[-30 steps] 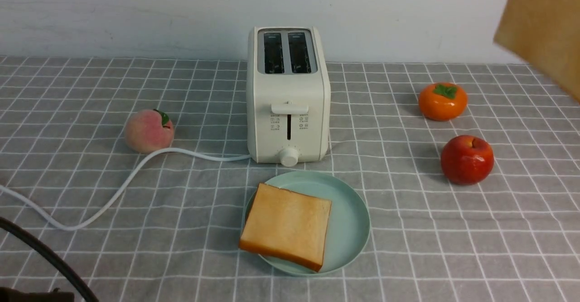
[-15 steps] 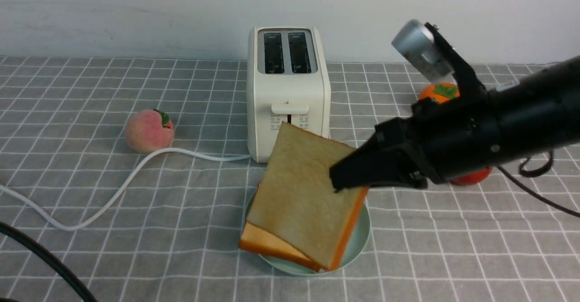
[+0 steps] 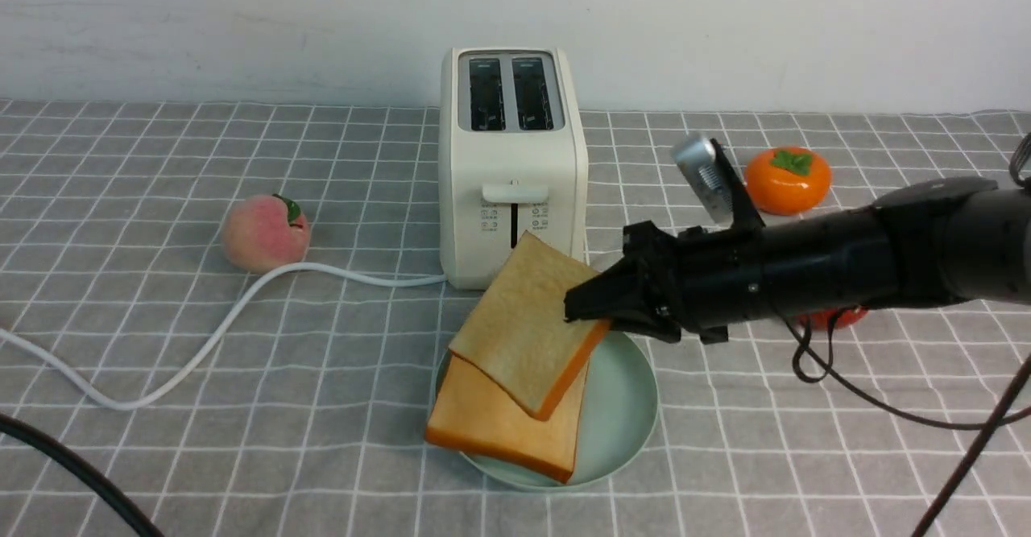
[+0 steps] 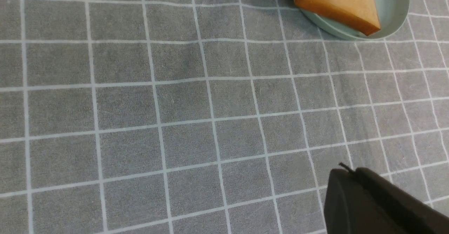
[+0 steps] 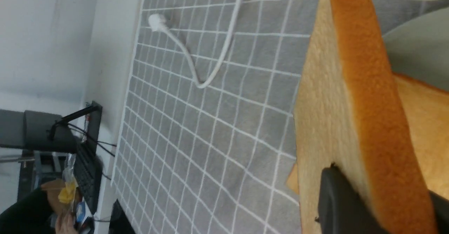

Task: Take toasted bread from bread machine on grey coffee table place on plate.
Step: 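Place the held slice of bread on top of the slice on the plate with the right gripper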

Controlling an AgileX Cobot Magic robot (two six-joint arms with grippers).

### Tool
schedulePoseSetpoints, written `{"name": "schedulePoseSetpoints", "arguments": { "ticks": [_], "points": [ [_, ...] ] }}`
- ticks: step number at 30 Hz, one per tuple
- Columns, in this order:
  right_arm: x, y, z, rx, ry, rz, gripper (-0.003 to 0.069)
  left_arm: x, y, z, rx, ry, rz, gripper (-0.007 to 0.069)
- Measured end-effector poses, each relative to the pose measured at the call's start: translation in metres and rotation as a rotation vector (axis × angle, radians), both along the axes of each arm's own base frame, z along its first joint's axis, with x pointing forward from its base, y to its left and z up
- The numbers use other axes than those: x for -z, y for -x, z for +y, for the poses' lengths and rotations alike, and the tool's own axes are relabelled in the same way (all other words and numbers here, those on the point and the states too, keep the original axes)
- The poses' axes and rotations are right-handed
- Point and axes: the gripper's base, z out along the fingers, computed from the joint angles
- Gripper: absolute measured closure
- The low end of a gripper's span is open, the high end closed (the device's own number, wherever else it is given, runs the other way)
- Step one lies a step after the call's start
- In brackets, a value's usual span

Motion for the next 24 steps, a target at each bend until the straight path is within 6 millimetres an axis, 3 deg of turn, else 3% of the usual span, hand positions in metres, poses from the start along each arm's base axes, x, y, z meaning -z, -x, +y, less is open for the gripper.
{"name": "schedulePoseSetpoints", "arguments": {
  "ticks": [3, 7, 12, 14, 17, 19, 20, 22, 24],
  "points": [
    [0.017, -0.005, 0.0, 0.021, 0.018, 0.037, 0.0545, 0.005, 0.0, 0.0, 0.0, -0.006, 0.015, 0.0638],
    [0.024, -0.006, 0.0, 0.031, 0.022, 0.079, 0.0506, 0.006, 0.001, 0.0, 0.0, -0.007, 0.019, 0.0638],
    [0.028, -0.002, -0.002, 0.001, 0.08, 0.109, 0.0358, 0.006, 0.0, 0.0, 0.0, -0.007, 0.018, 0.0638],
    [0.028, 0.002, -0.004, -0.041, 0.142, 0.097, 0.0247, 0.006, 0.0, 0.0, 0.0, -0.007, 0.018, 0.0638],
    [0.019, 0.007, -0.008, -0.085, 0.204, 0.053, 0.0171, 0.006, 0.0, 0.0, 0.0, -0.007, 0.018, 0.0638],
    [-0.008, 0.013, -0.015, -0.106, 0.275, -0.008, 0.0128, 0.006, 0.0, 0.0, 0.0, -0.007, 0.018, 0.0638],
    [-0.01, 0.013, -0.017, -0.109, 0.292, -0.017, 0.0126, 0.006, 0.0, 0.0, 0.0, -0.007, 0.018, 0.0638],
    [-0.044, 0.024, -0.029, -0.081, 0.385, -0.073, 0.0122, 0.006, 0.001, 0.0, 0.0, -0.009, 0.02, 0.0638],
    [-0.063, 0.032, -0.038, -0.061, 0.465, -0.103, 0.0125, 0.006, 0.001, 0.0, 0.0, -0.009, 0.02, 0.0638]
  ]
}}
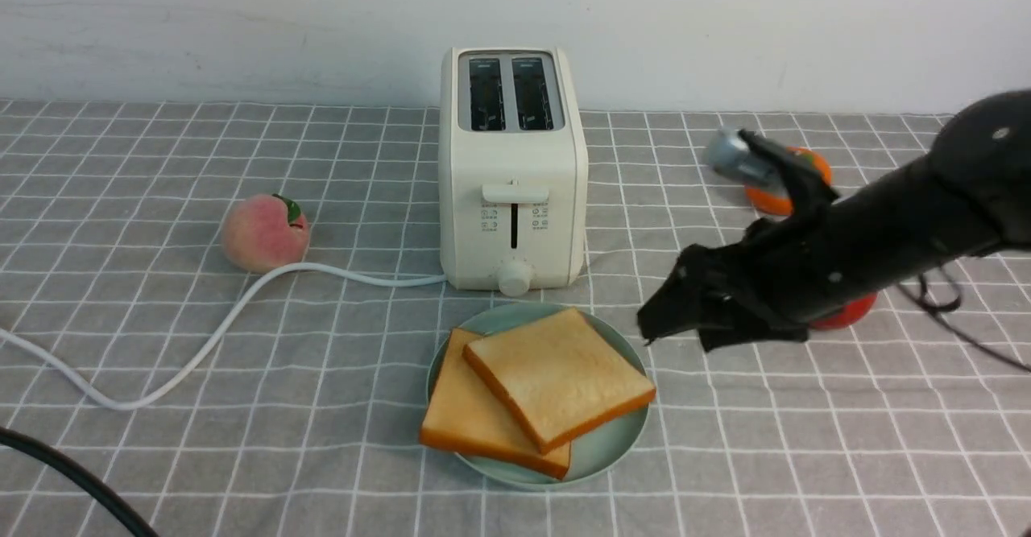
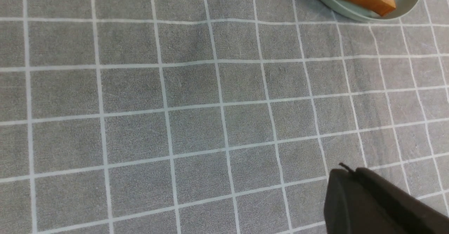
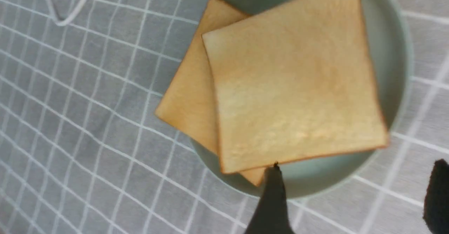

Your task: Take toasted bread from bread machine on grey coffee table place on plate.

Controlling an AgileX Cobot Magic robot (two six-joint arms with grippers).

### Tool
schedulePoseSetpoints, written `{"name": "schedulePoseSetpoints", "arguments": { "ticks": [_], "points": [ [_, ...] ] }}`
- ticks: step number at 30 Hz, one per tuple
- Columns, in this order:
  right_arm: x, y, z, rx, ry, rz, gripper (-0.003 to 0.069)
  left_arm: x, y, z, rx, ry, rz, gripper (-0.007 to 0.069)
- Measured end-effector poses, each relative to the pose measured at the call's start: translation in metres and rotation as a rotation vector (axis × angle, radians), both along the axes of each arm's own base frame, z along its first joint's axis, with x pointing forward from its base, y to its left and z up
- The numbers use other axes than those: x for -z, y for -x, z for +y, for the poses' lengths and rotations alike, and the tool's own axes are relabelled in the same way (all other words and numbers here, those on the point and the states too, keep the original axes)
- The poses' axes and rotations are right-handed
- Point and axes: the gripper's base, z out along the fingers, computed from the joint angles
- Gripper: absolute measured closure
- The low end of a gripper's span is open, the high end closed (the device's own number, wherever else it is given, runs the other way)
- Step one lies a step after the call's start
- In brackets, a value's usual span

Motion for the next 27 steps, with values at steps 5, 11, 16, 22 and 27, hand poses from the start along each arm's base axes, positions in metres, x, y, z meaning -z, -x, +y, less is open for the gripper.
{"name": "schedulePoseSetpoints", "arguments": {
  "ticks": [5, 11, 16, 22, 27],
  "points": [
    [-0.049, 0.032, -0.025, 0.073, 0.169, -0.121, 0.0141, 0.0, 0.0, 0.0, 0.0, 0.0, 0.0, 0.0638],
    [-0.087, 0.062, -0.044, 0.162, 0.245, -0.23, 0.019, -0.001, -0.001, 0.0, -0.003, 0.002, -0.012, 0.0638],
    [-0.112, 0.091, -0.06, 0.186, 0.329, -0.324, 0.0409, -0.001, -0.002, 0.0, -0.007, 0.006, -0.024, 0.0638],
    [-0.17, 0.174, -0.086, 0.311, 0.283, -0.601, 0.0675, -0.003, -0.004, 0.0, -0.014, 0.018, -0.05, 0.0638],
    [-0.17, 0.251, -0.106, 0.43, 0.144, -0.768, 0.0674, -0.008, -0.008, -0.002, -0.033, 0.063, -0.106, 0.0638]
  ]
}}
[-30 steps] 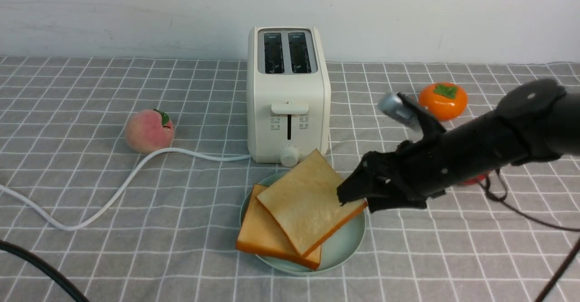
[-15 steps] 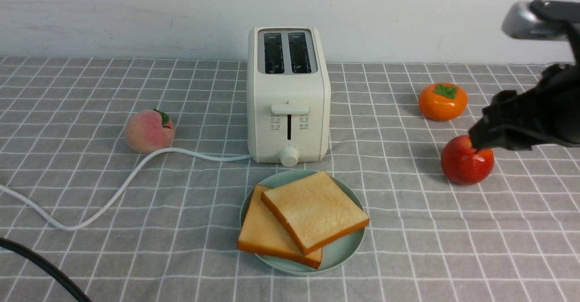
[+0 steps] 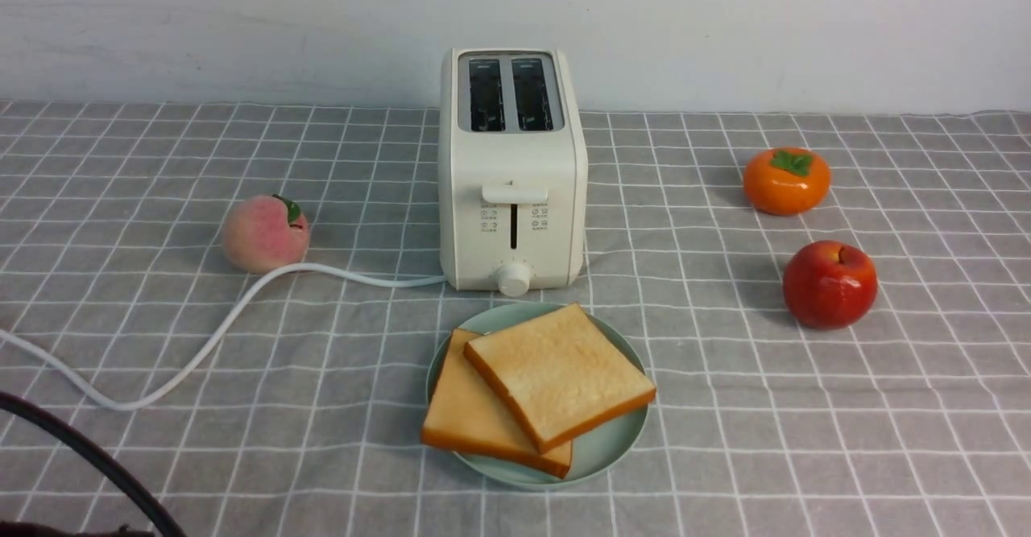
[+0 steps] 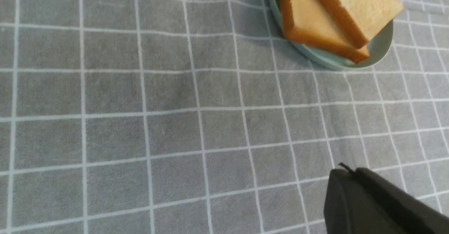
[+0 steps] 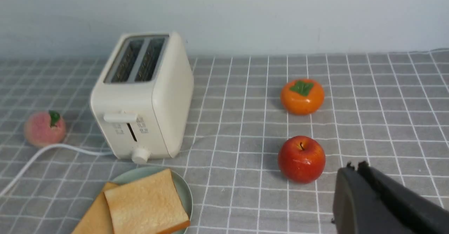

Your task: Take toasted bread from bread machine on grey coffee table place on plate.

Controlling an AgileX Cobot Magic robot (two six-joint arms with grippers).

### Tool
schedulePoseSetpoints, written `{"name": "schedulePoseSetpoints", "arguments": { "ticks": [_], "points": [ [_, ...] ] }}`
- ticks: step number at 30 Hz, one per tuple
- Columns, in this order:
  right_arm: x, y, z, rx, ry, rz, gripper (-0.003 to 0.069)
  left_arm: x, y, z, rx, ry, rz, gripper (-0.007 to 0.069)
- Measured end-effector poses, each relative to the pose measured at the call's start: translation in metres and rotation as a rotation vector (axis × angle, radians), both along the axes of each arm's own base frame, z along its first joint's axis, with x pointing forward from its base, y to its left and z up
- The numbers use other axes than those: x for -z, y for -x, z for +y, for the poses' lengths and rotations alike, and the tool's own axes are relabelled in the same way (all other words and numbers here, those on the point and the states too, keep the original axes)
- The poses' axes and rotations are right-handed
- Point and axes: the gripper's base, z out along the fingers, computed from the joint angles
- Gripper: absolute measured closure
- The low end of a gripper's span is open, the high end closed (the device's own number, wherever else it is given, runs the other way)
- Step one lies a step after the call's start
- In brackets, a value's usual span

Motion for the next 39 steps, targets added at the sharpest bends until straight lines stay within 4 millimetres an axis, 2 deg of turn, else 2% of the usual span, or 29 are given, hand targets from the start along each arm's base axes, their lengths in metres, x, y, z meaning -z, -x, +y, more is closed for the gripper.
{"name": "schedulePoseSetpoints", "arguments": {
  "ticks": [1, 2, 3, 4, 5, 6, 10, 12, 16, 23, 39],
  "points": [
    [0.002, 0.002, 0.0, 0.0, 0.0, 0.0, 0.0674, 0.0, 0.0, 0.0, -0.001, 0.002, -0.002, 0.0638],
    [0.022, 0.01, -0.002, 0.001, -0.011, -0.02, 0.0673, -0.001, -0.001, -0.001, -0.003, 0.014, -0.009, 0.0638],
    [0.024, 0.014, -0.003, 0.001, -0.013, -0.033, 0.0673, -0.001, -0.001, -0.001, -0.003, 0.014, -0.009, 0.0638],
    [0.045, 0.019, -0.004, -0.003, -0.027, -0.077, 0.0671, -0.001, 0.0, -0.001, -0.003, 0.018, -0.011, 0.0638],
    [0.045, 0.019, -0.004, -0.003, -0.027, -0.077, 0.0671, -0.001, 0.0, -0.001, -0.003, 0.019, -0.012, 0.0638],
    [0.06, 0.029, -0.006, -0.008, -0.045, -0.194, 0.067, -0.003, 0.002, 0.0, -0.003, 0.023, -0.027, 0.0638],
    [0.086, 0.038, -0.009, -0.003, -0.038, -0.471, 0.0667, -0.009, 0.016, 0.003, -0.003, 0.059, -0.099, 0.0638],
    [0.104, 0.036, -0.007, -0.009, -0.045, -0.568, 0.0664, -0.015, 0.027, 0.006, -0.003, 0.083, -0.17, 0.0638],
    [0.133, 0.028, -0.005, -0.018, -0.038, -0.602, 0.0658, -0.023, 0.048, 0.014, -0.012, 0.088, -0.311, 0.0638],
    [0.135, 0.027, -0.004, -0.024, -0.049, -0.672, 0.0654, -0.03, 0.067, 0.024, -0.035, 0.083, -0.479, 0.0638],
    [0.135, 0.028, -0.004, -0.024, -0.049, -0.68, 0.0635, -0.028, 0.063, 0.024, -0.043, 0.065, -0.517, 0.0638]
  ]
}}
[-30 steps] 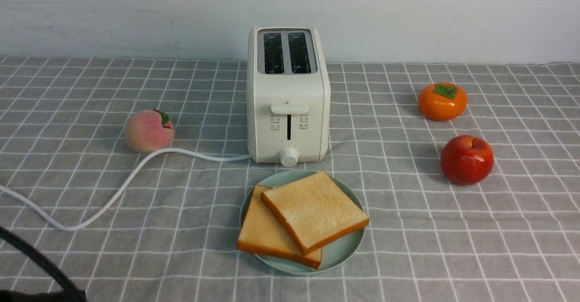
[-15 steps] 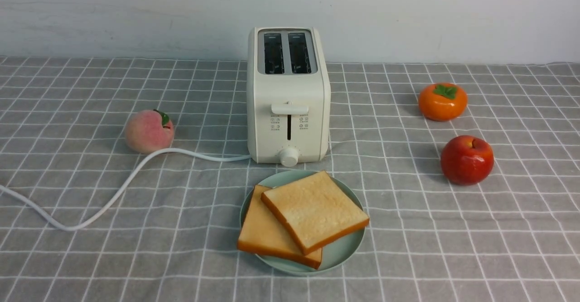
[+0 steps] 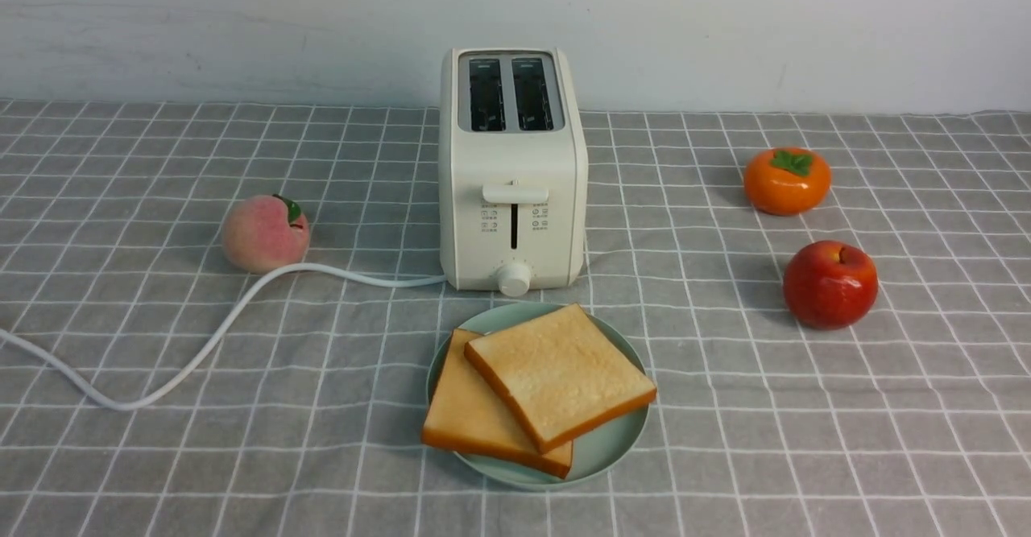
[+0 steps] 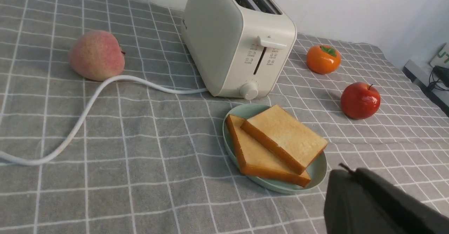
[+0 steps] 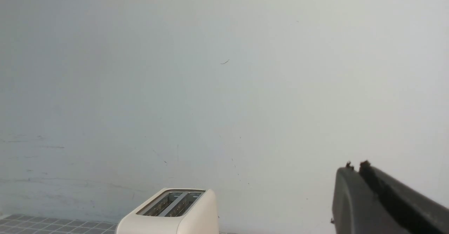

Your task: Take toasted bread from bread machine on grey coffee table place on plate.

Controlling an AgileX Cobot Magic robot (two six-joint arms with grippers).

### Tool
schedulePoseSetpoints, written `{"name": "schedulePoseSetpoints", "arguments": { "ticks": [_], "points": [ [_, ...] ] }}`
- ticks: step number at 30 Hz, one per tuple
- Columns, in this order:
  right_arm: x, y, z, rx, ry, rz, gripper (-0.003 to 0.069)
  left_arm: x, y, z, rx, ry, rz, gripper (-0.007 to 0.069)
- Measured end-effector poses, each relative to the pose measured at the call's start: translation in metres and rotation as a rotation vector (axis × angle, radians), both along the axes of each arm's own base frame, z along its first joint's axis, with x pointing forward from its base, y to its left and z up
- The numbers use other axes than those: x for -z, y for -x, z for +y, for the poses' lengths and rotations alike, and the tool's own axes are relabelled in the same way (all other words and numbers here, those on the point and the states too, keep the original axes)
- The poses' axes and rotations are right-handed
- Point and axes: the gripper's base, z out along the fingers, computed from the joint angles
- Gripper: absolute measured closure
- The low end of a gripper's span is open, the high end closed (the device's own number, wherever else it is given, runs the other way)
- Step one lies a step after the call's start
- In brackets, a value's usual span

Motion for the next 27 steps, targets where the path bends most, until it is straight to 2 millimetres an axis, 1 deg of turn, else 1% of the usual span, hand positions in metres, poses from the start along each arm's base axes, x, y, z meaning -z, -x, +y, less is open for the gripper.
{"name": "schedulePoseSetpoints", "arguments": {
  "ticks": [1, 3, 4, 6, 8, 9, 10, 11, 12, 13, 15, 17, 27],
  "points": [
    [0.0, 0.0, 0.0, 0.0, 0.0, 0.0, 0.0635, 0.0, 0.0, 0.0, -0.003, 0.0, -0.006, 0.0638],
    [0.0, 0.0, 0.0, 0.0, 0.0, -0.001, 0.063, 0.012, -0.006, 0.003, -0.074, -0.013, -0.092, 0.0638],
    [0.0, 0.0, 0.0, 0.0, 0.0, -0.001, 0.0629, 0.013, -0.006, 0.003, -0.083, -0.014, -0.1, 0.0638],
    [0.0, 0.0, 0.0, 0.0, 0.0, -0.002, 0.0626, 0.038, -0.012, 0.009, -0.2, -0.014, -0.186, 0.0638],
    [0.0, 0.0, 0.0, 0.0, 0.0, -0.001, 0.0624, 0.06, -0.018, 0.011, -0.259, -0.024, -0.195, 0.0638],
    [0.0, 0.0, 0.0, 0.0, -0.001, -0.003, 0.0623, 0.082, -0.024, 0.012, -0.287, -0.04, -0.157, 0.0638],
    [0.0, 0.0, 0.0, 0.0, -0.001, -0.004, 0.0622, 0.097, -0.027, 0.013, -0.303, -0.057, -0.13, 0.0638],
    [0.0, 0.0, 0.0, 0.0, -0.001, -0.004, 0.0622, 0.097, -0.027, 0.013, -0.305, -0.059, -0.133, 0.0638],
    [0.0, 0.0, 0.0, 0.0, 0.0, -0.001, 0.062, 0.116, -0.03, 0.014, -0.312, -0.074, -0.079, 0.0638],
    [0.0, 0.0, 0.0, 0.0, 0.0, -0.001, 0.0618, 0.126, -0.03, 0.014, -0.308, -0.088, -0.031, 0.0638],
    [0.0, 0.0, 0.0, 0.0, -0.001, -0.003, 0.0615, 0.135, -0.029, 0.014, -0.3, -0.124, 0.04, 0.0638],
    [0.0, 0.0, 0.0, 0.0, -0.001, -0.004, 0.0612, 0.139, -0.028, 0.014, -0.295, -0.14, 0.078, 0.0638],
    [0.0, 0.0, 0.0, 0.0, 0.0, -0.004, 0.0604, 0.141, -0.027, 0.013, -0.287, -0.148, 0.09, 0.0638]
  ]
}}
